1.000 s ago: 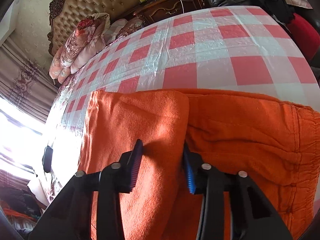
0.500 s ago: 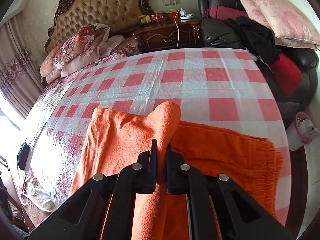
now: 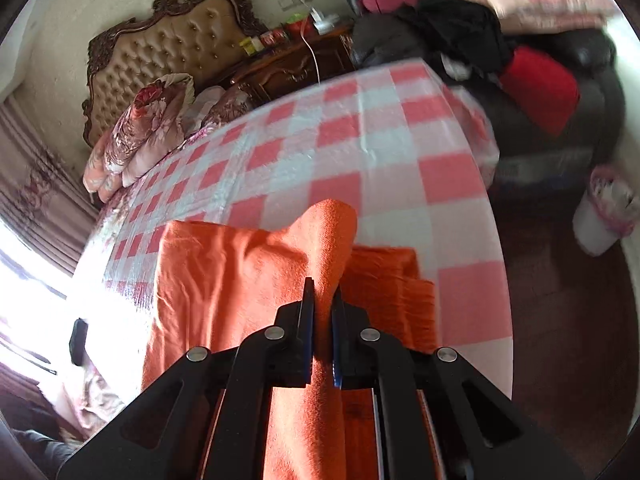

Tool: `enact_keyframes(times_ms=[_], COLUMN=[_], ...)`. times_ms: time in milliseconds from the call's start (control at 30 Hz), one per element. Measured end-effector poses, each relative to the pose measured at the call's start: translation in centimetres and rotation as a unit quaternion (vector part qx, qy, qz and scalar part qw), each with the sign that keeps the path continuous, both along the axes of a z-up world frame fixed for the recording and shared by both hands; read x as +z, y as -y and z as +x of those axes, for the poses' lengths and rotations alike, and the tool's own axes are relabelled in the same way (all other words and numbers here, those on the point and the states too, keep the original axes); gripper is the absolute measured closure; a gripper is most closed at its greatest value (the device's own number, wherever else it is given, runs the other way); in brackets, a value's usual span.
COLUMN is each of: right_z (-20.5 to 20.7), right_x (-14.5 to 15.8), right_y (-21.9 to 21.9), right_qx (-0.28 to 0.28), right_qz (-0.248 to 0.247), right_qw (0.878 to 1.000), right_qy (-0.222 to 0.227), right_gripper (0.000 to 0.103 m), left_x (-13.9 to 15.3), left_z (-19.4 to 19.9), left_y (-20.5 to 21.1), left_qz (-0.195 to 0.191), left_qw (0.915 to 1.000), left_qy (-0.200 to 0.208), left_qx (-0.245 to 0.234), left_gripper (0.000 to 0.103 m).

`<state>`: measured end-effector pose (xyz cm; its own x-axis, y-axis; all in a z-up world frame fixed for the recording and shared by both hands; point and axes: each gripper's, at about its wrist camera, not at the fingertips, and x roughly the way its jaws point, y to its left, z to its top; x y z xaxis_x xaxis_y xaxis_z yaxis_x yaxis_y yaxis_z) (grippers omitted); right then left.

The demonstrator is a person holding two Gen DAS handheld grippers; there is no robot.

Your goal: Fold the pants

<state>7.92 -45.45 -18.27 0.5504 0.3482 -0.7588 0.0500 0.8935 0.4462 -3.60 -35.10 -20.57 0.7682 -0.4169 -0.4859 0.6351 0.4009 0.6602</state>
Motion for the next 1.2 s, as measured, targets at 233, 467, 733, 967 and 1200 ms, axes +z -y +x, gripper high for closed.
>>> enact_keyframes(times_ms=[233,467,733,967,1200], right_z=[-0.7,-1.3,-1.9,-3.8,-4.0], right_x=[0.3,2.7,0.5,-0.3,-1.6], right_y=[0.5,0.2,0.4,1.3,0.6], right_qx=[0.0,-0.003,-0.032,-0.055,-0.066], right_qz=[0.004,-0.05,-0.163,-0.164,-0.115], right_qw=[1.0,0.998,0.986,0.985,0.991], right_qy=[0.012,0.03,0.018,0.013,0.012], right_gripper=[0.096,0.096,0.06,0.036,0.064], left_x=[-0.3,0.7,-0.5,5.8,5.2], left_z=[0.2,-0.6,-0.7,2.3,8.6], left_y=[1.1,2.0,2.3,-5.9,-17.8], left_qz=[0.016,-0.006,-0.003,-0.151,-0.241], left_qw=[0.9999,0.9998,0.9996,0.9788,0.8939], left_qy=[0.007,0.017,0.003,-0.113,-0.258], left_qx=[0.001,0.001,-0.029,0.08,0.276], left_gripper=[0.096,0.096,0.073,0.054,0.073])
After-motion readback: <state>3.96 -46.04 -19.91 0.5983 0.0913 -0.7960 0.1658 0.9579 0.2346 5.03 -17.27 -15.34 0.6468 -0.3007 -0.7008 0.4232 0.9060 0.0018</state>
